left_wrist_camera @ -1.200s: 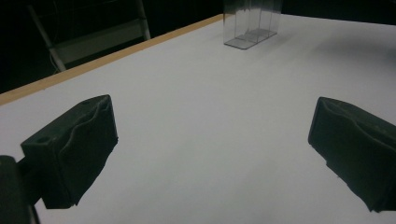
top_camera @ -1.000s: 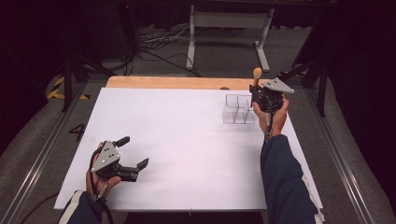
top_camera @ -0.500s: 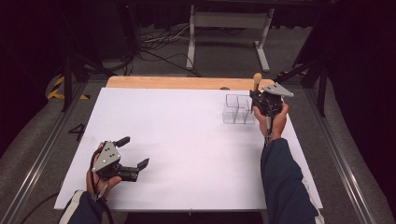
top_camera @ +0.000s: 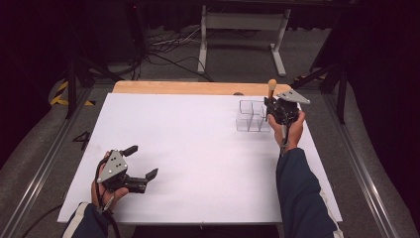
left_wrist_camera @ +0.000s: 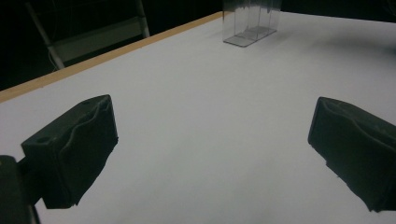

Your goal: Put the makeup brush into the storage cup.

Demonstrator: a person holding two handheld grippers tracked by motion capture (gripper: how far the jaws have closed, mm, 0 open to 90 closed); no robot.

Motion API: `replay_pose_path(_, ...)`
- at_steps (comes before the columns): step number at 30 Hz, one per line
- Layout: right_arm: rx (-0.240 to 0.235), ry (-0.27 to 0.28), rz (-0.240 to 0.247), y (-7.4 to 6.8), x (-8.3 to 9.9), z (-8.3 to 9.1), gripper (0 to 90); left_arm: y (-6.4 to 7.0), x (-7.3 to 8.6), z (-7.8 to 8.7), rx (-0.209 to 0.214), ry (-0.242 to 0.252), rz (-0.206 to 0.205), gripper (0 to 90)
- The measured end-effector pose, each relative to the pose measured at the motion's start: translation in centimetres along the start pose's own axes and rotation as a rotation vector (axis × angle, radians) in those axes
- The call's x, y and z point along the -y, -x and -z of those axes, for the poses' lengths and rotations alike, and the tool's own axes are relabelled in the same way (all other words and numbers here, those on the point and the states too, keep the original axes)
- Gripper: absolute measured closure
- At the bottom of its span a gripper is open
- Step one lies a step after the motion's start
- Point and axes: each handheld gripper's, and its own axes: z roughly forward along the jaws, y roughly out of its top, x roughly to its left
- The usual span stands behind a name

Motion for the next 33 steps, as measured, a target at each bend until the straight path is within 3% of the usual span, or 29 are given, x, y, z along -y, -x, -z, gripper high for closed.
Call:
replay_pose_path(22,0.000,-0.006,-0.013,-0.08,0.41,-0.07,78.2,-0.04,0.00,-0.02,0.005,-0.008,-0.003,2.2)
replay_pose_path(23,-0.004,-0.007,-0.016,-0.04,0.44,-0.08,76.3,-0.03,0.00,-0.02,0.005,-0.008,-0.004,2.2)
replay_pose_path(28,-0.011,0.015,-0.039,0.17,0.48,0.11,49.8,0.00,-0.02,-0.03,0.005,-0.009,-0.004,2.2)
replay_pose_path(33,-0.023,0.021,-0.039,0.35,0.49,0.29,44.0,0.01,-0.03,-0.06,0.005,-0.012,-0.006,2.2)
